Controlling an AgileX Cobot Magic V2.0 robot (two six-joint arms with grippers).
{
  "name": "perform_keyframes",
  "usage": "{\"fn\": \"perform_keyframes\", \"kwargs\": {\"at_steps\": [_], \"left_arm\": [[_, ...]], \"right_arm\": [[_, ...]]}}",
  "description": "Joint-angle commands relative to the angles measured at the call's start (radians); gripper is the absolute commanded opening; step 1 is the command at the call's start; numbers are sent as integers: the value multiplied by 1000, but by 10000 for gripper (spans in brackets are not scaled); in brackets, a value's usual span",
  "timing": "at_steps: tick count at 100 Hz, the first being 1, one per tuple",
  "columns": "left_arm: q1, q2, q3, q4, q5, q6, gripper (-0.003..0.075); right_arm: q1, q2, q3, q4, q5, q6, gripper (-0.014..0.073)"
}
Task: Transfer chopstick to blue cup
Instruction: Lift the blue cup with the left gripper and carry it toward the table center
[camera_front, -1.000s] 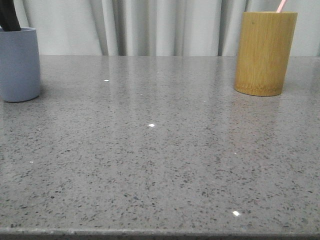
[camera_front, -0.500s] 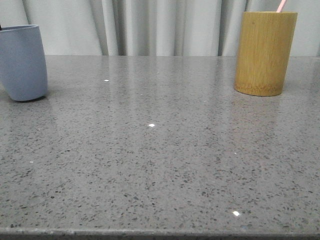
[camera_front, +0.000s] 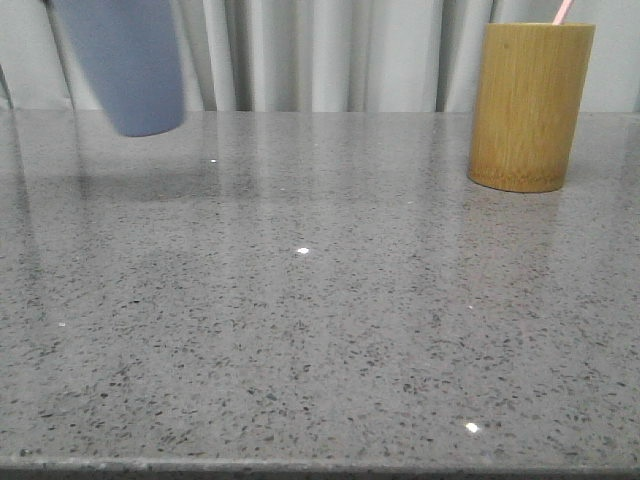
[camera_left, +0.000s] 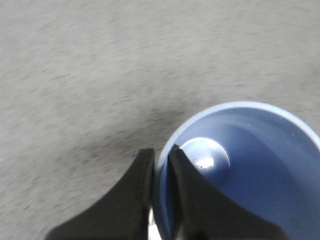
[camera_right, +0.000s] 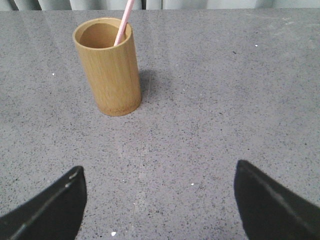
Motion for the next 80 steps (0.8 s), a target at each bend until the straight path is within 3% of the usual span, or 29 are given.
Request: {"fn": "perform_keyframes", "kwargs": {"at_steps": [1,18,53,80], "left_arm": [[-61,-33,-39,-15,-85,-6,-19],[-110,11,-50,-15,-113,-16,-19],[-137,156,-221,0,-24,-58,-19],[-180,212,-245,37,0,-58,-19]], "right_arm": [[-6,16,-35,-1,-67,-3,601],[-6,16,-35,-1,-67,-3,601],[-6,16,-35,-1,-59,-3,601],[-6,16,-35,-1,-59,-3,601]]}}
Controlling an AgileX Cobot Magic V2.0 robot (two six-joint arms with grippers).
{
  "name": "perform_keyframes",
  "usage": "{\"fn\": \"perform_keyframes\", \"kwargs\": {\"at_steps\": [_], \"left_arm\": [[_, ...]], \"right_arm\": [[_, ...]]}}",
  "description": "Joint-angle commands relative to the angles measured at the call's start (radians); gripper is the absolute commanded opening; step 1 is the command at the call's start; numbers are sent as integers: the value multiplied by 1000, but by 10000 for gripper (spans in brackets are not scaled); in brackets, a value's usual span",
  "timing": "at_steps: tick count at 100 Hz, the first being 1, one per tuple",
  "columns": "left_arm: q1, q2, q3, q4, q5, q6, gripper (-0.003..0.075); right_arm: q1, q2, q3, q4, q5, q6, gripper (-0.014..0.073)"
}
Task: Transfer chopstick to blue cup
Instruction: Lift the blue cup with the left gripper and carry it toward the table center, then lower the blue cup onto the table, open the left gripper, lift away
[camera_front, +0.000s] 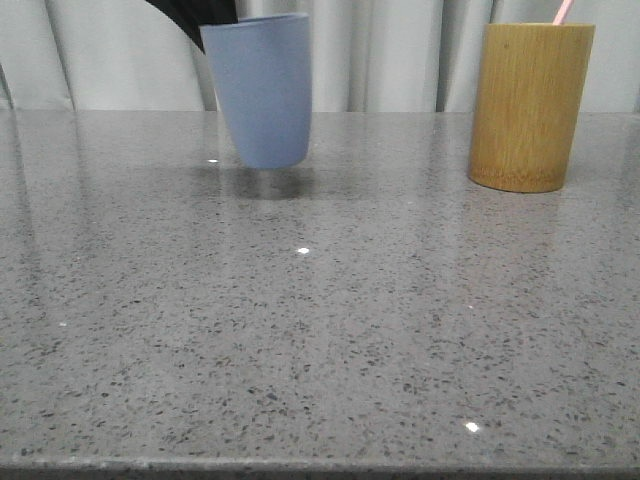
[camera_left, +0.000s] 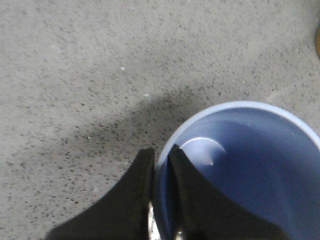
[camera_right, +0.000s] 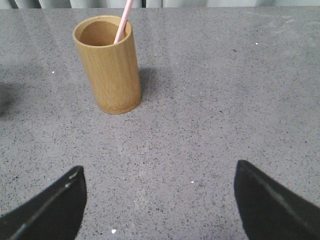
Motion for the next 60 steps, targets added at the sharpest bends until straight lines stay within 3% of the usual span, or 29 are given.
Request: {"fn": "perform_keyframes", "kwargs": {"at_steps": [1,60], "left_arm": [[-16,-31,-34,6,-31,-13,-19],[-19,-14,-29,34,-36,-11,-19]], "right_arm": [[-6,16,-35,-1,-65,-3,601],[-6,16,-35,-1,-65,-3,601]]}}
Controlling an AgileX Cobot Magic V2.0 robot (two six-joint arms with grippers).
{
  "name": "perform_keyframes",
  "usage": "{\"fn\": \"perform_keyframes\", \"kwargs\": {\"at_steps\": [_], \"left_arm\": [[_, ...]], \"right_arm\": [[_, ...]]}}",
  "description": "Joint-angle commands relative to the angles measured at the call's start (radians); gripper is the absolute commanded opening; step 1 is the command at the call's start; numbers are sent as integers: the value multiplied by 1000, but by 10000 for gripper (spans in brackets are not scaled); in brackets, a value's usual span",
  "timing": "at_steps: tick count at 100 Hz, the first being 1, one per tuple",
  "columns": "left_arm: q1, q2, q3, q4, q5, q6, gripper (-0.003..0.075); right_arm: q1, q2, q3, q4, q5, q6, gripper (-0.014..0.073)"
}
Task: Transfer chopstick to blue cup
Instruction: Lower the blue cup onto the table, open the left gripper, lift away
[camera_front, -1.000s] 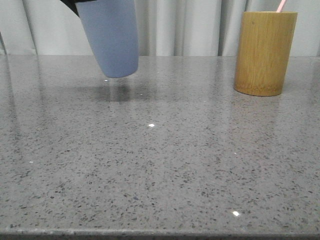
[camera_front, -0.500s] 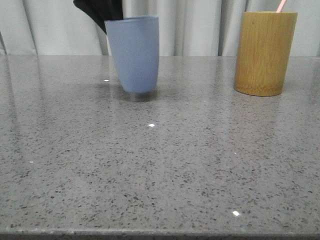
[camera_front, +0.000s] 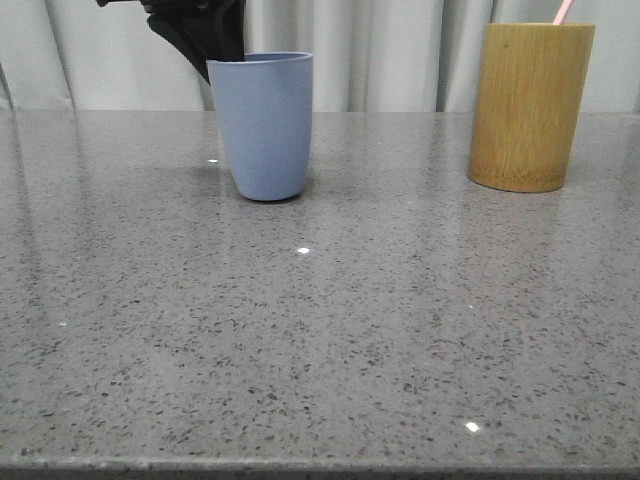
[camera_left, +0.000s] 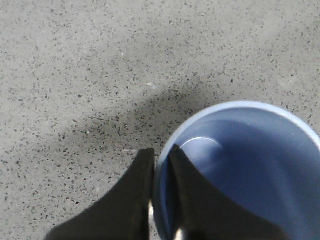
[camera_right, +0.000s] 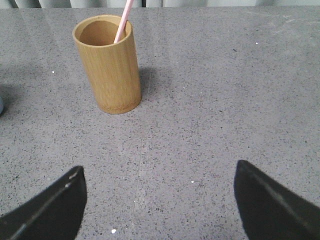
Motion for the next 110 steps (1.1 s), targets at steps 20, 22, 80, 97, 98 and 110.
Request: {"fn": "perform_keyframes", "kwargs": {"at_steps": [20,22,80,97,98,110], "left_arm": [[-8,-37,-22,2,-30,-8,-19],[-8,-37,-22,2,-30,-8,-19],[-9,-47,-37,2,-5,-8,496],[-9,-68,-54,2,36,-12,536],[-9,-70,-54,2,36,-12,536],[-9,-106,-56,0,40,-12,536]], "right_arm": [[-6,16,-35,-1,-65,-3,601],[-6,16,-35,-1,-65,-3,601],[-6,16,-35,-2,-65,-3,601],[-6,16,-35,-2,-65,-3,601],[-6,16,-35,-2,-65,-3,601],[-6,16,-35,-2,-65,-3,601]]}}
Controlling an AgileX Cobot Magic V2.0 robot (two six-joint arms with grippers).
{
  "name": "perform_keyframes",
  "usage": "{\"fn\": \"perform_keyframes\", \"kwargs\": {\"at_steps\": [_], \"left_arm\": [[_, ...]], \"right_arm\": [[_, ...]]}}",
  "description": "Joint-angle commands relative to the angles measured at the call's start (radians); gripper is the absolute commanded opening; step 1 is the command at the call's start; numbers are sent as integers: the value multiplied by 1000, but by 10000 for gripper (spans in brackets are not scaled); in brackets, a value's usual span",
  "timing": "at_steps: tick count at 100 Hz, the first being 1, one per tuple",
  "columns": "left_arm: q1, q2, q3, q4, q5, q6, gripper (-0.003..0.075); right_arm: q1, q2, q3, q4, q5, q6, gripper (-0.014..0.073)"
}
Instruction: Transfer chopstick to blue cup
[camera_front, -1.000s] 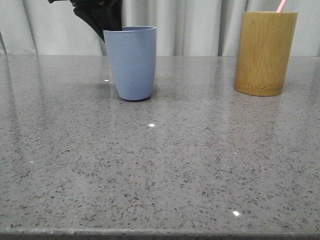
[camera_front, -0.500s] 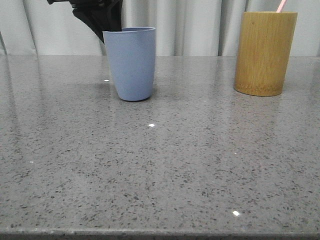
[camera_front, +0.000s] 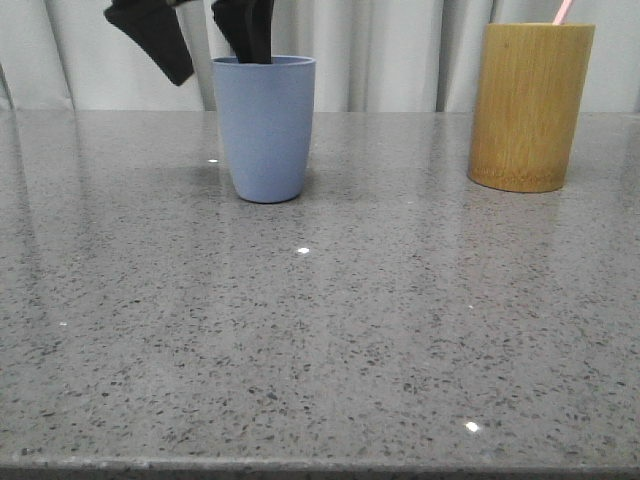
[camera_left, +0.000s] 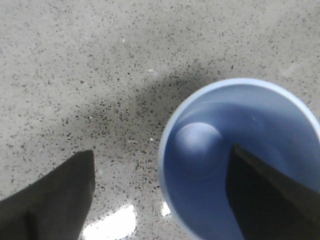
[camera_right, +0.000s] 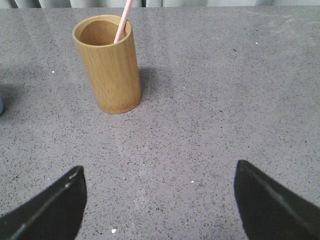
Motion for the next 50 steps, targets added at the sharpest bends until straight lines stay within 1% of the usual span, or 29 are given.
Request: {"fn": "perform_keyframes", "kwargs": {"at_steps": [1,23,39,50], "left_arm": [[-9,-93,-35,-4,-27,-12,536],[-3,-175,-36,9,-31,-12,536],[-3,-234,-36,104,-1,-14,536],[-3,-276,-36,133,10,-19,536]], "right_arm": [[-6,16,-35,-2,-65,-3,601],[-6,16,-35,-2,-65,-3,601],[-6,16,-35,-2,-65,-3,601],[-6,16,-35,-2,-65,-3,601]]}}
